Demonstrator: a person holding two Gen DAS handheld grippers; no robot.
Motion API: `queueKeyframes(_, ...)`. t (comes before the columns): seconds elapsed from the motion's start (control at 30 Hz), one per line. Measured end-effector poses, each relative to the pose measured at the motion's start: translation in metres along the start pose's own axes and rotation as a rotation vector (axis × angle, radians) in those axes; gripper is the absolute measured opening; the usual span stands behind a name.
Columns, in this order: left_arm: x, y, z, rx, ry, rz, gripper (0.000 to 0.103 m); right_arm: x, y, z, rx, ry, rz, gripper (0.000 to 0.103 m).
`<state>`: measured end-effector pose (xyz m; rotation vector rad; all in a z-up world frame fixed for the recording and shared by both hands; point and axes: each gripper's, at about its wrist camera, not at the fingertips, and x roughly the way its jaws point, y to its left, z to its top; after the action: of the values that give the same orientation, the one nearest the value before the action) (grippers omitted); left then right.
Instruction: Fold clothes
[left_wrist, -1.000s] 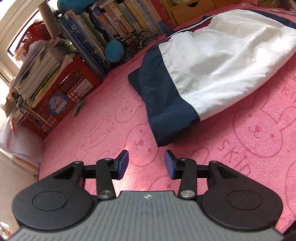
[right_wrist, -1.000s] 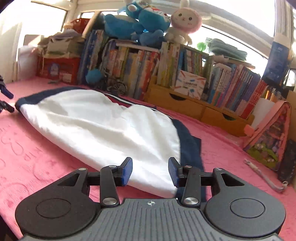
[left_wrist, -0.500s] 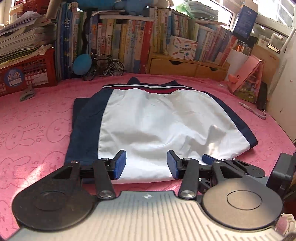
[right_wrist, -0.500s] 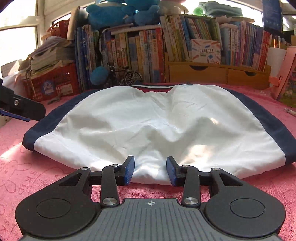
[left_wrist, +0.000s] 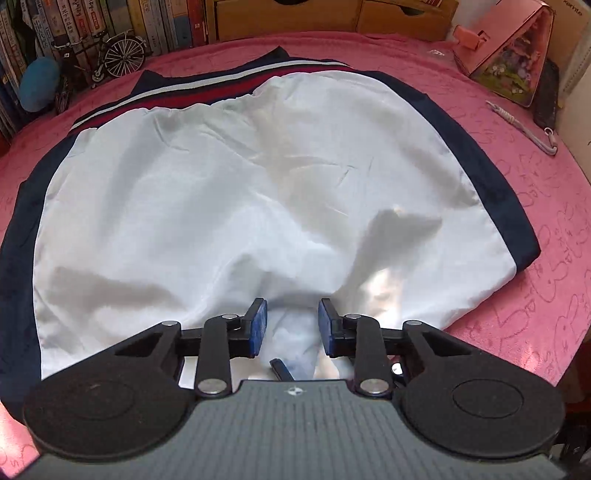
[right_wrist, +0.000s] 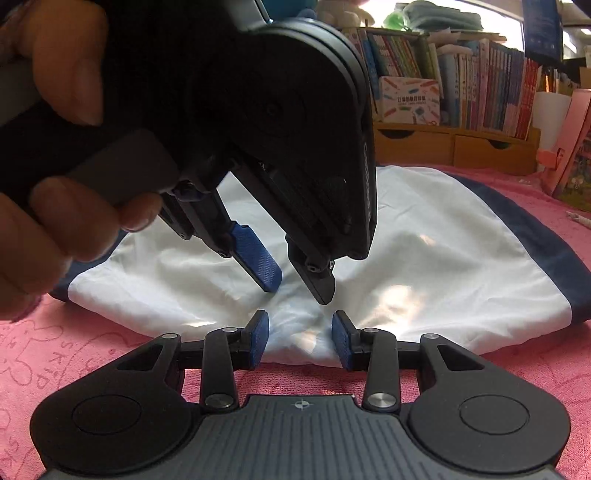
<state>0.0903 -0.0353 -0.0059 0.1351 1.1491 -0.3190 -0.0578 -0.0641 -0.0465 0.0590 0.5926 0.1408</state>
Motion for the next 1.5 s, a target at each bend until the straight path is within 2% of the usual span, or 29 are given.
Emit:
queueKeyframes(0.07, 0.004, -0.002, 0.007, 0.016, -0.026, 0.03, 0.028, 0.0, 0.0, -0.001, 0.002, 0.0, 0.002, 0.039)
queueKeyframes(0.23, 0.021, 0.0, 0.031, -0.034, -0.066, 0.09, 0.029, 0.0, 0.002, -0.001, 0.006, 0.001, 0.003, 0.038)
queueKeyframes(0.47, 0.051, 0.008, 0.082, -0.096, -0.154, 0.187, 0.03, -0.001, 0.002, -0.002, 0.017, 0.001, 0.011, 0.038)
queueKeyframes(0.6, 0.067, 0.013, 0.106, -0.072, -0.224, 0.248, 0.031, -0.002, 0.0, -0.001, 0.021, 0.001, 0.014, 0.037)
queueKeyframes(0.7, 0.073, 0.02, 0.12, -0.122, -0.224, 0.255, 0.032, -0.002, -0.002, 0.0, 0.026, 0.0, 0.02, 0.035)
queueKeyframes(0.9, 0.071, 0.028, 0.129, -0.129, -0.258, 0.256, 0.034, -0.003, -0.002, 0.001, 0.028, -0.001, 0.021, 0.035)
queueKeyframes(1.03, 0.045, 0.034, 0.116, -0.173, -0.307, 0.181, 0.032, -0.003, -0.003, 0.0, 0.033, -0.002, 0.024, 0.035)
queueKeyframes(1.13, 0.014, 0.034, 0.093, -0.136, -0.333, 0.106, 0.033, -0.001, -0.004, 0.002, 0.042, -0.003, 0.028, 0.035)
queueKeyframes(1.27, -0.02, 0.031, 0.046, -0.065, -0.306, 0.024, 0.035, 0.0, -0.004, 0.003, 0.049, -0.005, 0.029, 0.035)
queueKeyframes(1.33, -0.03, 0.025, 0.021, -0.035, -0.247, 0.006, 0.035, 0.001, -0.004, 0.003, 0.049, -0.006, 0.028, 0.035)
queueKeyframes(1.4, -0.038, 0.017, -0.001, -0.018, -0.214, 0.029, 0.035, 0.001, -0.003, 0.003, 0.047, -0.007, 0.025, 0.035)
queueKeyframes(1.5, -0.047, 0.006, -0.017, 0.015, -0.214, 0.038, 0.035, 0.001, -0.003, 0.003, 0.044, -0.008, 0.02, 0.035)
